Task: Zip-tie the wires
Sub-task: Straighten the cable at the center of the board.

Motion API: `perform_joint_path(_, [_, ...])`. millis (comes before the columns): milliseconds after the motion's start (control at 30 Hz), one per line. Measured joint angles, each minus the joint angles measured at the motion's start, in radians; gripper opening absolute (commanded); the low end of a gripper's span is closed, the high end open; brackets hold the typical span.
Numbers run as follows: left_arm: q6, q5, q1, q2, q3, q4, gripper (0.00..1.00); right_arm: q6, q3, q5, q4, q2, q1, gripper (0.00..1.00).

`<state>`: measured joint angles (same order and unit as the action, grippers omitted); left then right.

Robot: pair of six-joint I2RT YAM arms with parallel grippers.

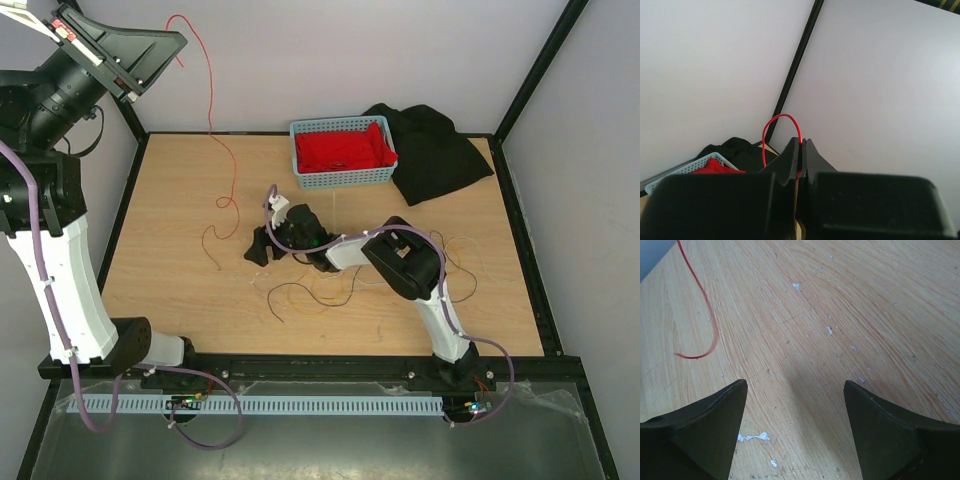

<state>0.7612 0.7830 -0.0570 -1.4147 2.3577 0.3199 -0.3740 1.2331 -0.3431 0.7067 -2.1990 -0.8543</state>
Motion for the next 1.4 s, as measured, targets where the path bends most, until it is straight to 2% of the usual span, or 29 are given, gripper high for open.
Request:
perform_joint_path(100, [0.002,0.0,0.0,0.004,0.003,-0.002,0.0,-0.014,0.002,-0.006,0.02,-0.002,-0.004,0.96])
perform_joint_path(300, [0.003,0.002,0.0,0.01,0.004,-0.01,0.0,-0.074,0.005,-0.072,0.131,-0.002,-0.012,0.98])
perform_joint_path(400, [0.008,0.002,0.0,0.01,0.004,-0.012,0.0,-0.114,0.004,-0.105,0.198,-0.003,-0.02,0.95])
perform_joint_path(467, [0.013,0.002,0.0,0.01,0.004,-0.015,0.0,-0.13,0.006,-0.115,0.229,-0.008,-0.026,0.89])
perform_joint_path(567, [0.03,0.001,0.0,0.012,0.003,-0.024,0.0,-0.158,0.055,-0.125,0.272,-0.059,-0.035,0.64])
perform_joint_path(733, [0.063,-0.011,0.0,0.043,-0.037,-0.064,0.0,-0.219,0.14,-0.12,0.312,-0.153,-0.038,0.13])
perform_joint_path(800, [0.072,-0.017,0.0,0.053,-0.037,-0.075,0.0,-0.239,0.139,-0.115,0.323,-0.158,-0.038,0.01])
perform_joint_path(967, [0.072,-0.021,0.0,0.08,-0.056,-0.091,0.0,-0.247,0.092,-0.079,0.349,-0.123,-0.037,0.0])
perform_joint_path(1133, [0.019,-0.03,-0.002,0.106,-0.106,-0.056,0.0,-0.232,-0.054,-0.05,0.298,0.04,-0.008,0.0])
perform_joint_path(1233, [-0.033,-0.037,-0.013,0.131,-0.174,-0.017,0.0,-0.231,-0.127,-0.049,0.228,0.182,0.054,0.0])
perform_joint_path(1400, [-0.079,-0.034,-0.039,0.172,-0.329,0.017,0.0,-0.168,-0.18,-0.031,0.031,0.427,0.225,0.0])
